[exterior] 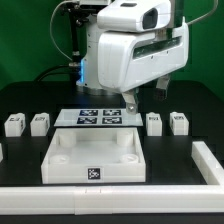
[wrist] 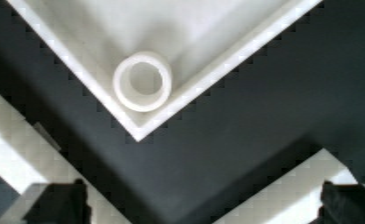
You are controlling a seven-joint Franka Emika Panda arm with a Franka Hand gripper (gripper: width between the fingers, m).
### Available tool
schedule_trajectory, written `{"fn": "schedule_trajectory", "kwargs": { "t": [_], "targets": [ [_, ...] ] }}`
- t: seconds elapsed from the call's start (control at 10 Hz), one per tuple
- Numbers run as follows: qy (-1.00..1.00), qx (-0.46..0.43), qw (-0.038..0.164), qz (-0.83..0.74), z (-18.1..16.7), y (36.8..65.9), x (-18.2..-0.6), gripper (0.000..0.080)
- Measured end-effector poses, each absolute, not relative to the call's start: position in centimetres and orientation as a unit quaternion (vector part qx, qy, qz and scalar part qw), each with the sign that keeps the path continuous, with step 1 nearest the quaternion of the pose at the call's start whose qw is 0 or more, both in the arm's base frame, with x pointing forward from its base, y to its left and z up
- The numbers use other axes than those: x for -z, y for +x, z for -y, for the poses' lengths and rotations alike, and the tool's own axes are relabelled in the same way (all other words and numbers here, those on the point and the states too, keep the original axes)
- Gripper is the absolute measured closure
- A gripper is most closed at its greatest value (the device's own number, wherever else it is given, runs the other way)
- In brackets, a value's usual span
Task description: Assemble one leg
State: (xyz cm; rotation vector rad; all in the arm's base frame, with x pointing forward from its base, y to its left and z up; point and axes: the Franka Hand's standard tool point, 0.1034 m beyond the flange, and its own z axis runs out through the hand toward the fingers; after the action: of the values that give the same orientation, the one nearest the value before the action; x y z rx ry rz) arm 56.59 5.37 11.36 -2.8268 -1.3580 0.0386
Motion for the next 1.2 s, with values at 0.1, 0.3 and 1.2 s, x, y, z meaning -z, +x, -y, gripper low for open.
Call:
{"fn": "schedule_trajectory", "kwargs": {
  "t": [0.1,0.3,1.2],
  "targets": [
    [-0.901,-0.013,0.003,0.433,-5.36,56.58,-11.32,0.0150],
    [-0.901,-0.013,0.003,0.433,-5.36,56.58,-11.32,0.0150],
    [-0.892,-0.010,0.002,0.452,-4.93,55.98,-11.14,0.0150]
  ]
}}
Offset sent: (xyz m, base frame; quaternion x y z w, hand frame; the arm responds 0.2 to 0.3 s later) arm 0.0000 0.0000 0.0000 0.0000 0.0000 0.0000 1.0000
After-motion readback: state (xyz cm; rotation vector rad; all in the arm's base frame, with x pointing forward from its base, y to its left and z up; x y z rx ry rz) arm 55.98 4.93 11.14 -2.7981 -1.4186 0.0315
